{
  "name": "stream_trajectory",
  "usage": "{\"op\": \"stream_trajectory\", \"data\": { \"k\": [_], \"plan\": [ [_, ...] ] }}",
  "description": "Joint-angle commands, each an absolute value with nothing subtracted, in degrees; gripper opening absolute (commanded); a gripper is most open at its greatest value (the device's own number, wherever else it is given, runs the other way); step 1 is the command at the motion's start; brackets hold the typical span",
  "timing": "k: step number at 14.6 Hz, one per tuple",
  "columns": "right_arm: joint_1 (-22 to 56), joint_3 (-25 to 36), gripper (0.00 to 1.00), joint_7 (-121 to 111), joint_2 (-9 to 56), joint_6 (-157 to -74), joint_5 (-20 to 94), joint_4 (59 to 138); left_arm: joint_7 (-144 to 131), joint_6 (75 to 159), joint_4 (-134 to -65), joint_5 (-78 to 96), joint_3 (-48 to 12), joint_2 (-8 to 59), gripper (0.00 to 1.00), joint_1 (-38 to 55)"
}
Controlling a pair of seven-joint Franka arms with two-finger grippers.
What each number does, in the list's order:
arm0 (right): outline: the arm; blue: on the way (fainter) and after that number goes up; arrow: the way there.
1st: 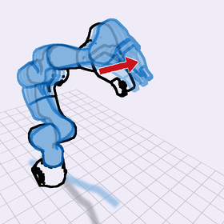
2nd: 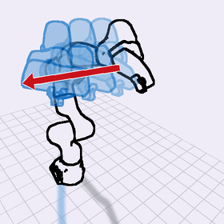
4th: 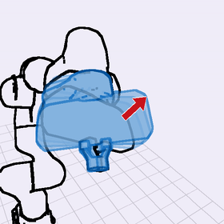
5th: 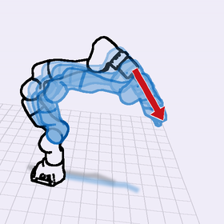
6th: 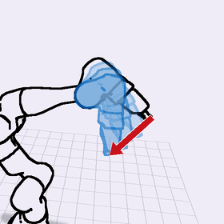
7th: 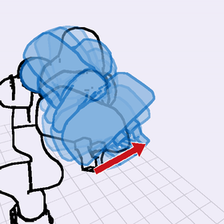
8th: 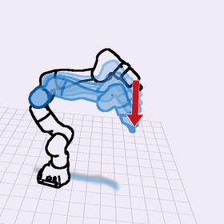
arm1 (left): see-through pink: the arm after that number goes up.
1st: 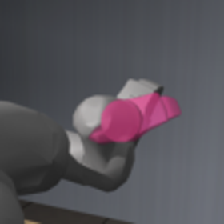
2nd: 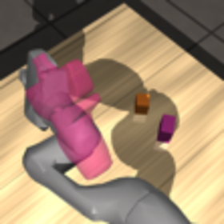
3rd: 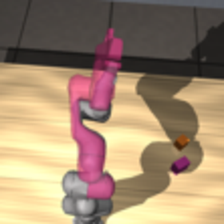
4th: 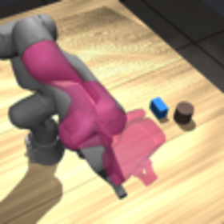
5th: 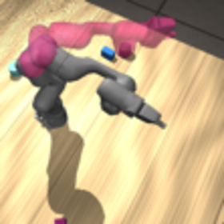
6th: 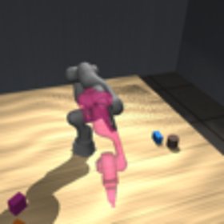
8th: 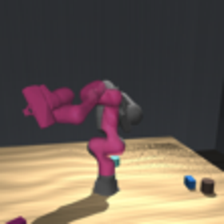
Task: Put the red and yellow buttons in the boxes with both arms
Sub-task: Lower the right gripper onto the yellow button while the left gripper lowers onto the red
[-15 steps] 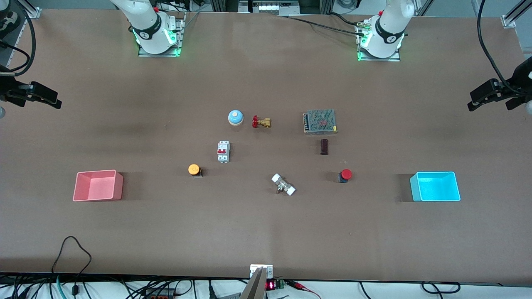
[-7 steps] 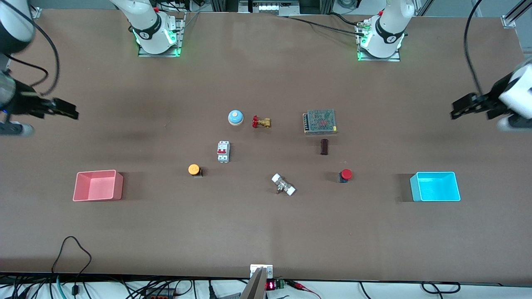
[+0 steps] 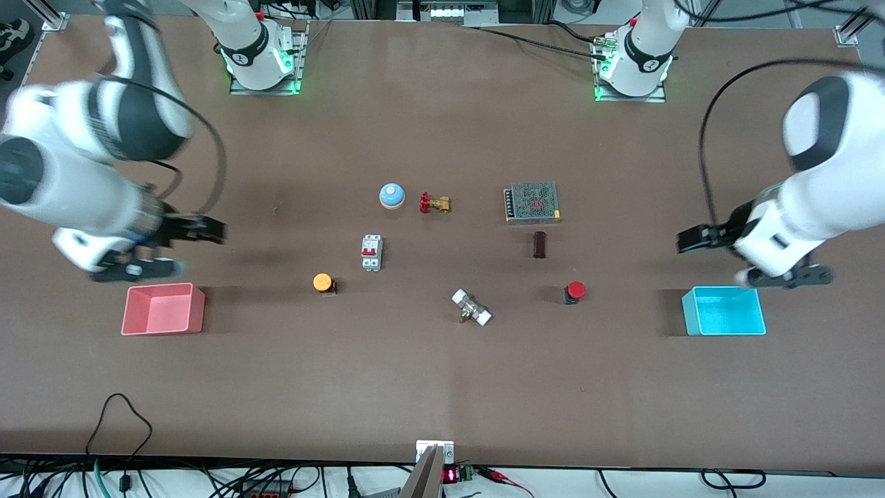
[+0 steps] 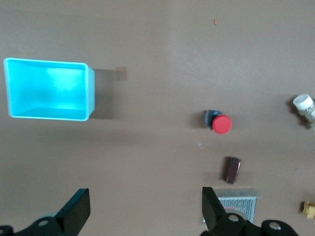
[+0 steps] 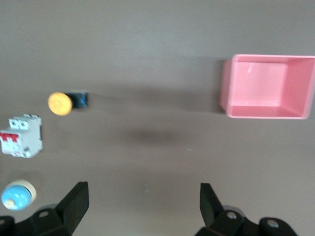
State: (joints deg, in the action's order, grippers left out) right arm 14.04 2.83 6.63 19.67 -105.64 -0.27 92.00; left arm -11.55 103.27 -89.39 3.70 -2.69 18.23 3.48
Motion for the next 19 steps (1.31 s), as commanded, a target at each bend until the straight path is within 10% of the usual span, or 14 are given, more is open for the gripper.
{"op": "stream_trajectory", "data": {
  "k": [1,19],
  "plan": [
    [17.13,3.08,1.0,10.98,23.98,-110.72,1.92,91.23,-17.82,107.73,-87.89,4.92,-2.37,22.57,1.0,6.93],
    [24.0,3.08,1.0,17.84,42.89,-124.45,3.87,84.55,-28.65,127.27,-93.43,0.97,-2.02,37.53,0.9,16.08]
  ]
}}
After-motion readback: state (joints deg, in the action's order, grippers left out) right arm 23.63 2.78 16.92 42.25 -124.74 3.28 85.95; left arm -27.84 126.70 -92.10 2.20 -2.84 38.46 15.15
